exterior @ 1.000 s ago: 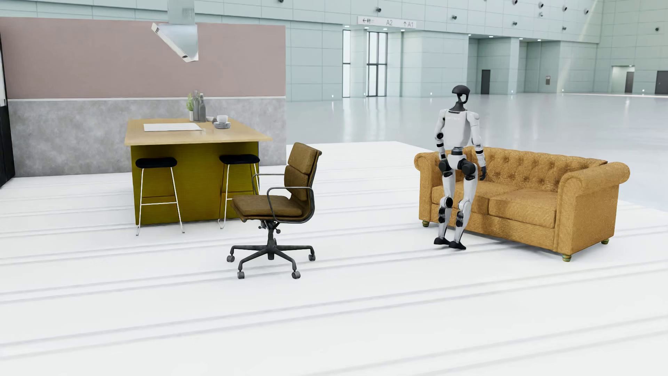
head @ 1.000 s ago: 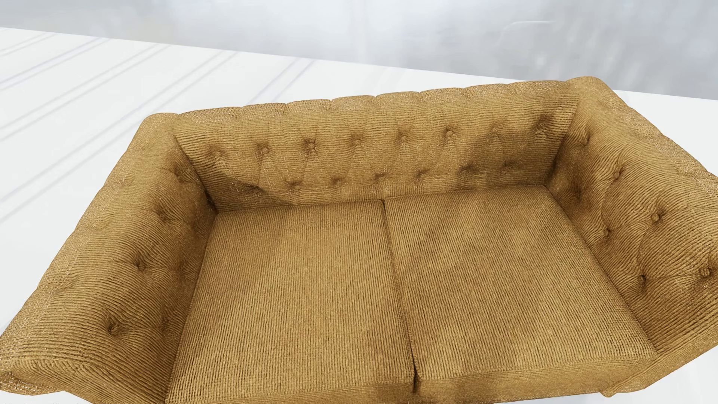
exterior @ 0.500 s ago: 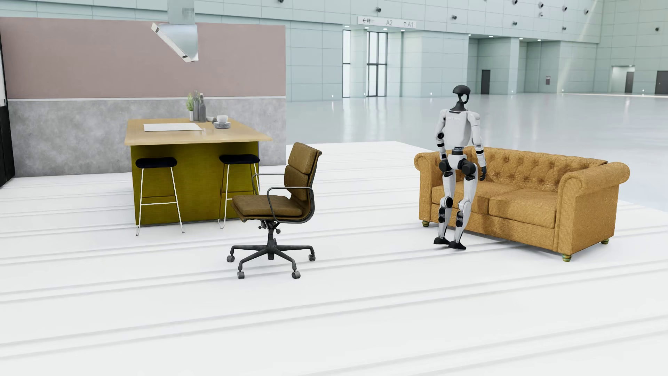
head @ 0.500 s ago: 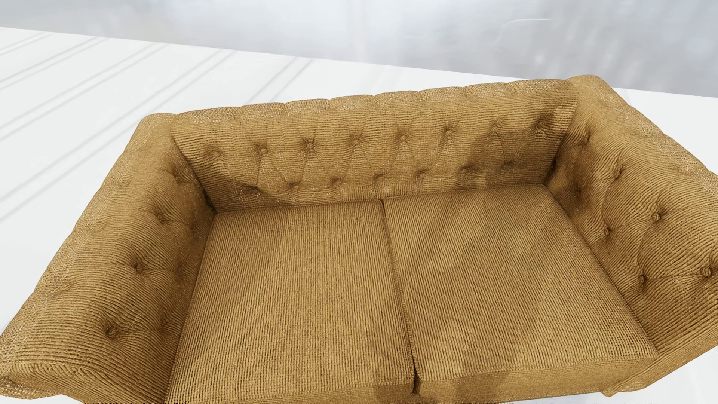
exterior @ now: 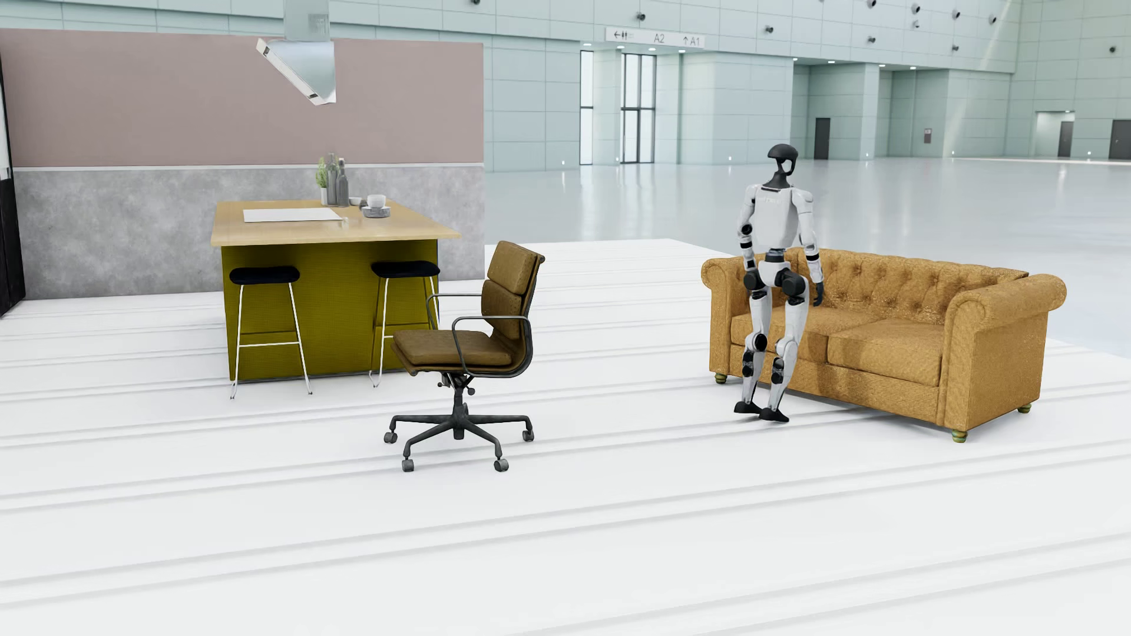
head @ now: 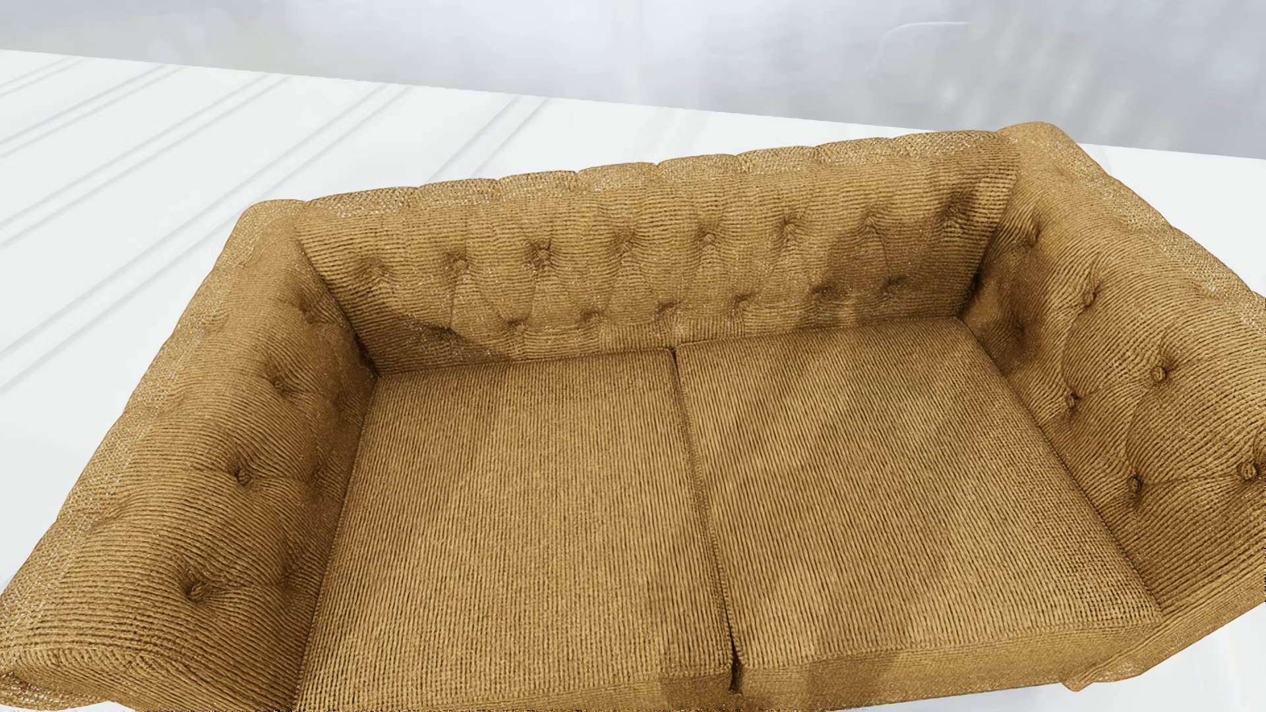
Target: Stand still
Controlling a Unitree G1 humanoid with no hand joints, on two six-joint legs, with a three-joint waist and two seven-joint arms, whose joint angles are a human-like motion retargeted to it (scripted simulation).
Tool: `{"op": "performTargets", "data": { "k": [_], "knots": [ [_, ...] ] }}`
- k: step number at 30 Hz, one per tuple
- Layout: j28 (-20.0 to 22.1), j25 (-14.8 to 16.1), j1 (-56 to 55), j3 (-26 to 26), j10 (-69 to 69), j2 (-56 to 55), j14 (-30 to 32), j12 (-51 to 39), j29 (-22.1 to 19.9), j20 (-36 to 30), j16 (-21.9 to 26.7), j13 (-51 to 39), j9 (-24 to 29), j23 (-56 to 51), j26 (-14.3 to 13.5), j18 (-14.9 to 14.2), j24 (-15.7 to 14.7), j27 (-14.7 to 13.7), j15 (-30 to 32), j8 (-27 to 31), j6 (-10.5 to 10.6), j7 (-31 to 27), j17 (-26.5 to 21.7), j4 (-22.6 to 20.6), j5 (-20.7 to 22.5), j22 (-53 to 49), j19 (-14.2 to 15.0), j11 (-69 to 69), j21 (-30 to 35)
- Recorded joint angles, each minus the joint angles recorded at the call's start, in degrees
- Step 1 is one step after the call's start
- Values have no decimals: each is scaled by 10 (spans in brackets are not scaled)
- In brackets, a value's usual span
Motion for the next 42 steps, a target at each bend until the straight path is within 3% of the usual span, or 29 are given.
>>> {"op": "performTargets", "data": {
  "k": [18,42],
  "knots": [
    [0,0,5,13,-1,7,1,-5,0,-36,7,-8,-2,-3,0,0,0,0,0,0,-1,0,1,-5,-6,-3,0,-2,16],
    [0,0,8,2,-16,12,12,-5,0,-30,2,-5,-3,3,0,0,0,0,-10,0,-2,0,0,-4,-1,0,0,-13,26]
  ]
}}
